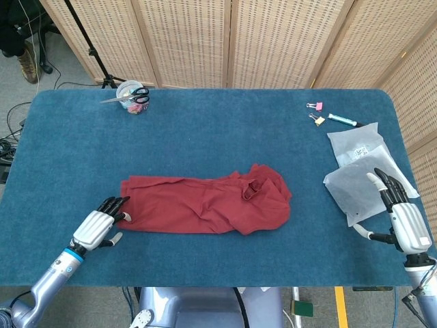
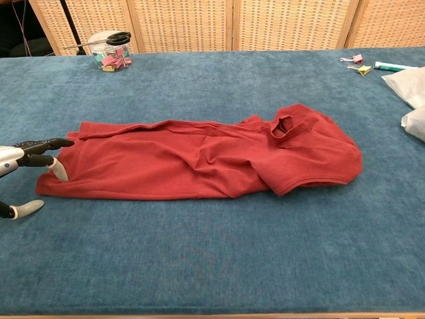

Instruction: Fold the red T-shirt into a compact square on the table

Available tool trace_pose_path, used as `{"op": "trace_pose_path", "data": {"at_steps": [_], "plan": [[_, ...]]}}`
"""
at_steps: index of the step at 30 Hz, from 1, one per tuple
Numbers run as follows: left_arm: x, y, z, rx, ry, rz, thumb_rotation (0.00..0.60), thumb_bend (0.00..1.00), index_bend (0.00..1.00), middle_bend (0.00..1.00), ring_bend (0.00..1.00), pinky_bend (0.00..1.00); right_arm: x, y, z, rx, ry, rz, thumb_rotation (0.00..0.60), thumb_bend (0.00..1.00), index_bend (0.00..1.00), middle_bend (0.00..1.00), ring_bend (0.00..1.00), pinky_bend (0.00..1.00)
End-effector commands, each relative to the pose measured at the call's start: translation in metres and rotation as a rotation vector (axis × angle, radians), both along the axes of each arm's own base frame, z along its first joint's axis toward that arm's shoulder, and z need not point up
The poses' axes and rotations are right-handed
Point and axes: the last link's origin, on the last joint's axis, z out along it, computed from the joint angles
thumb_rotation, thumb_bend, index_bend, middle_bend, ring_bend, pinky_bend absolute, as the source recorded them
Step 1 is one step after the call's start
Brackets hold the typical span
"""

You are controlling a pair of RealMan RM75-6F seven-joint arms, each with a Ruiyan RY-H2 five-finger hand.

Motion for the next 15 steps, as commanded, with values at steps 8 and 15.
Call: {"op": "trace_pose_path", "data": {"at_steps": [8, 15], "plan": [[-0.0006, 0.0034, -0.001, 0.011, 0.004, 0.009, 0.6, 0.42, 0.43, 0.0, 0.0, 0.0, 0.0003, 0.0003, -0.0001, 0.005, -0.005, 0.002, 0.6, 0.0, 0.0, 0.0, 0.0, 0.0], [-0.0024, 0.0059, -0.0038, 0.018, 0.002, 0.019, 0.6, 0.45, 0.51, 0.0, 0.0, 0.0, 0.0004, 0.0005, -0.0003, 0.009, -0.011, 0.002, 0.6, 0.0, 0.0, 0.0, 0.0, 0.0]]}}
